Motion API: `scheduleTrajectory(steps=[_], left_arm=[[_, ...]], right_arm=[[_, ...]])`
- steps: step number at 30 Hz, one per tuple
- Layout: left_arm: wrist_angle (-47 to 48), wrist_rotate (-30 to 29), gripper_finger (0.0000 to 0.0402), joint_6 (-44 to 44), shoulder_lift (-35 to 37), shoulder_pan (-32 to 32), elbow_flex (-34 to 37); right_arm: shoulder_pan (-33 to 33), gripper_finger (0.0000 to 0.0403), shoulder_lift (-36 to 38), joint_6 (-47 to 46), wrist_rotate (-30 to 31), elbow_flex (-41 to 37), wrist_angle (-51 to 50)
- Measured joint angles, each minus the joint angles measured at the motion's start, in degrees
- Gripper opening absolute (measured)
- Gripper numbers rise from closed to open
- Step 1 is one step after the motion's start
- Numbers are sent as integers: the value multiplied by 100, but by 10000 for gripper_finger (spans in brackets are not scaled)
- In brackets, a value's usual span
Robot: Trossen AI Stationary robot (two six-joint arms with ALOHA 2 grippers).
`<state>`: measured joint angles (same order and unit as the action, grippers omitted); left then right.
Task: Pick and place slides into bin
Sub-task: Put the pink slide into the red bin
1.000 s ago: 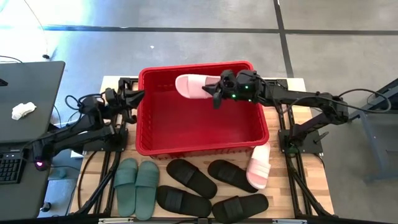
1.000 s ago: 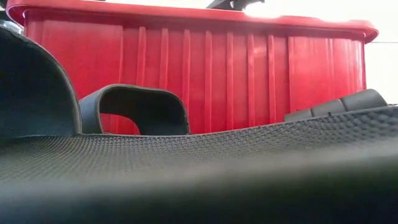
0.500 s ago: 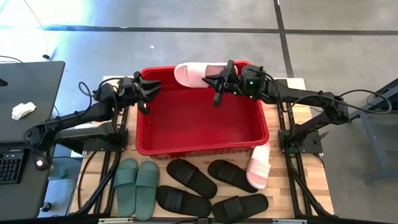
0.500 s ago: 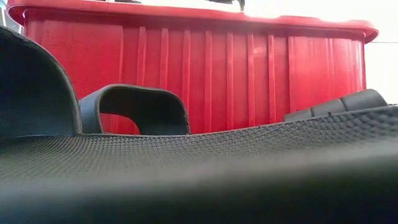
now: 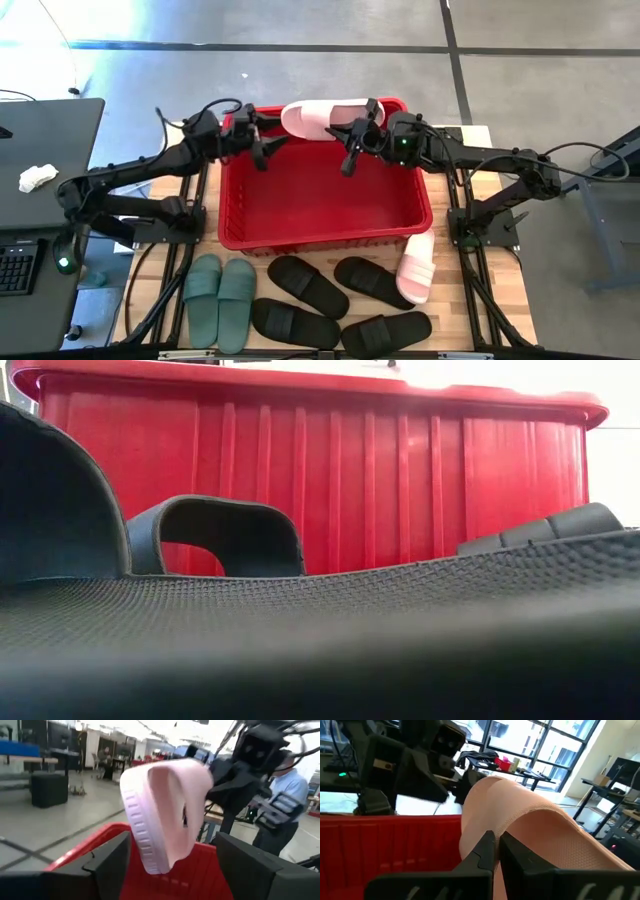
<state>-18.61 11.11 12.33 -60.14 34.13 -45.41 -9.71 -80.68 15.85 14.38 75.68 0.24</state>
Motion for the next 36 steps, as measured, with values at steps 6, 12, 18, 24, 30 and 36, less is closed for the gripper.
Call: scheduleTrajectory(steps=[6, 12, 18, 24, 30, 36], left_arm=[[31, -27, 295, 15, -316, 0, -206], [-211, -155, 280, 9, -336, 2, -253], [1, -426, 206, 14, -350, 4, -253], [62, -474, 84, 9, -350, 1, -251], [19, -577, 29, 9, -350, 2, -251], [-90, -682, 35, -12, -350, 0, -247]], right_arm=[[84, 0, 0, 99, 40, 2, -3], [89, 0, 0, 113, 170, 2, -110], [87, 0, 0, 114, 174, 2, -103], [87, 0, 0, 114, 171, 2, -110], [80, 0, 0, 99, 168, 2, -130], [-4, 5, 0, 71, 40, 9, -323]])
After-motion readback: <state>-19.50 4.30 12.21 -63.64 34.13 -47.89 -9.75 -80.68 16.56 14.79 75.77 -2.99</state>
